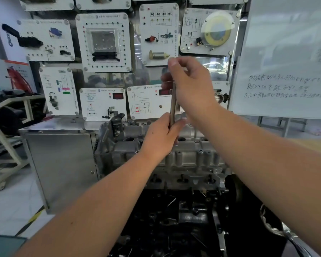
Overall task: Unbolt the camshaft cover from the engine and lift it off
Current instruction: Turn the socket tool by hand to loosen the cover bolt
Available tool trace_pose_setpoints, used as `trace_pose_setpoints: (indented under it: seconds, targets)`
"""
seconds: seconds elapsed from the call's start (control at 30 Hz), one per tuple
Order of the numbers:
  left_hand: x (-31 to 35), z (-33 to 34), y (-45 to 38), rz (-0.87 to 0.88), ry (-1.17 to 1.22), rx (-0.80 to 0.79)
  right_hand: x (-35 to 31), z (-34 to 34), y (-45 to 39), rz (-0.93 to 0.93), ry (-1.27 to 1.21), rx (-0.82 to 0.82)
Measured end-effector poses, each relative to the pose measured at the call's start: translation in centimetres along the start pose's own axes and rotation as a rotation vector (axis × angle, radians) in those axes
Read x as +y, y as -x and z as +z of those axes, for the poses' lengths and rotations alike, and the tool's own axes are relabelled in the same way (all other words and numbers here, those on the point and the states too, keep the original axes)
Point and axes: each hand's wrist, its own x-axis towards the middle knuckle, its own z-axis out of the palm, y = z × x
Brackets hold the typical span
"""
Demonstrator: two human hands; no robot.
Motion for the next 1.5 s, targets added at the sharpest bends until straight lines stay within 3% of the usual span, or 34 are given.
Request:
trace_pose_setpoints:
  seconds: [0.2, 0.37, 0.57, 0.83, 0.9, 1.0, 1.07, 1.3, 1.4, 1.5]
  targets:
    - [-1.6, 0.8, 1.3, -0.007, -0.019, -0.045, 0.4, 2.0, 0.4, 0.050, -0.037, 0.059]
    - [-2.6, -0.2, 1.4, 0.128, -0.309, -0.077, 1.0, 2.0, 0.5, 0.089, -0.144, 0.021]
    - [-3.2, 0.8, 1.6, 0.123, -0.408, -0.015, 1.1, 1.7, -0.2, 0.245, -0.286, -0.051]
    - [-2.3, -0.2, 1.7, 0.086, -0.297, -0.064, 1.6, 3.0, 0.5, 0.112, -0.130, 0.176]
    - [-2.6, -0.6, 1.6, 0.065, -0.199, -0.103, 1.8, 2.8, 0.3, 0.105, -0.182, 0.114]
    - [-3.1, -1.3, 1.6, -0.004, -0.055, -0.148, 1.7, 2.2, -0.2, 0.272, -0.406, -0.105]
    - [-3.2, -1.4, 1.4, 0.000, -0.067, -0.151, 1.7, 2.0, -0.5, 0.319, -0.424, -0.162]
    - [-2.7, -1.3, 0.9, 0.044, -0.139, -0.110, 2.9, 2.0, 0.5, 0.062, -0.267, 0.049]
    - [-2.4, -1.5, 0.9, 0.015, -0.124, -0.134, 2.9, 1.9, 0.2, 0.091, -0.289, -0.026]
    - [-2.6, -2.3, 1.1, -0.027, -0.061, -0.247, 2.9, 1.7, -0.2, 0.235, -0.378, -0.133]
